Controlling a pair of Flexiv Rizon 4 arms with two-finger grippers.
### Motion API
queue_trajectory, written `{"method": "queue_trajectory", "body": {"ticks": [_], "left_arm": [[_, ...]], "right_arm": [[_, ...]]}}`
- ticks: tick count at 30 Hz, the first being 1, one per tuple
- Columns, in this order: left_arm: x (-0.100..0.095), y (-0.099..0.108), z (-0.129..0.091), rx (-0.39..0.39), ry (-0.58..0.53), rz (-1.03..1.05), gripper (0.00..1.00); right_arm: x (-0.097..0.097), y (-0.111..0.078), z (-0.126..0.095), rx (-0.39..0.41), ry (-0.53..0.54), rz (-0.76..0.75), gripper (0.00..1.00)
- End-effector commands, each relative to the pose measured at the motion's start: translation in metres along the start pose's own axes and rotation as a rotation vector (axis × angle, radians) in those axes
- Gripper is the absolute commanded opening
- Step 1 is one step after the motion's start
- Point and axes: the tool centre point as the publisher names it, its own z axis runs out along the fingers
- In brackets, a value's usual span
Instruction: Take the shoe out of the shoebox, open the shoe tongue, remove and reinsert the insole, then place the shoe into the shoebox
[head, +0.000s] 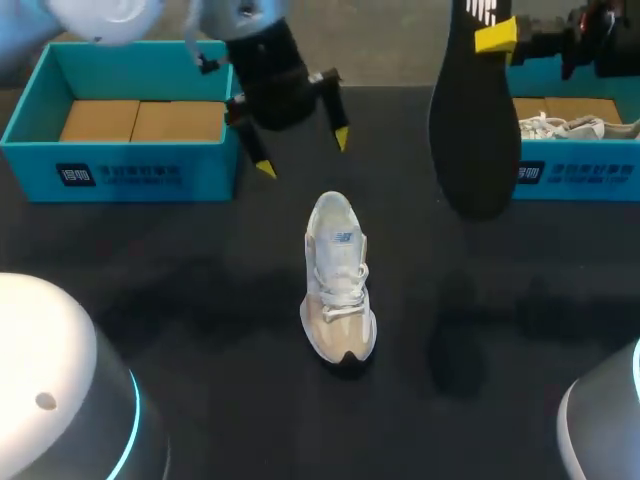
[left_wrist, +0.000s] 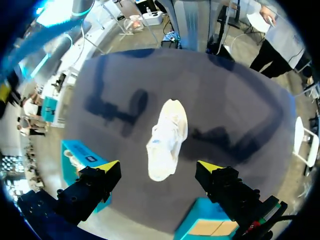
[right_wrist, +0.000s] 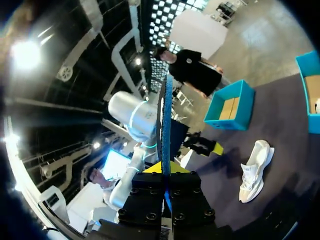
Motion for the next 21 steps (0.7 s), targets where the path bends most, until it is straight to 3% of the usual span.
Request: {"method": "queue_trajectory", "body": {"ticks": [1, 11, 16, 21], "left_arm": [[0.020, -0.012, -0.024, -0.013, -0.515, 0.025, 1.00], [0.025, -0.024, -0.061, -0.023, -0.720, 0.123, 1.00], [0.023, -0.022, -0.070, -0.013, -0.835, 0.182, 1.00], [0.015, -0.020, -0.076, -0.006, -0.940, 0.255, 1.00]], "right_arm": [[-0.014, 0.014, 0.005, 0.066, -0.014, 0.054, 0.00], [-0.038, 0.020, 0.017, 0.127, -0.023, 0.227, 0.00], [-0.046, 0.016, 0.031, 0.175, -0.022, 0.325, 0.00], [-0.051, 0.018, 0.047, 0.161, -0.023, 0.400, 0.00]]}}
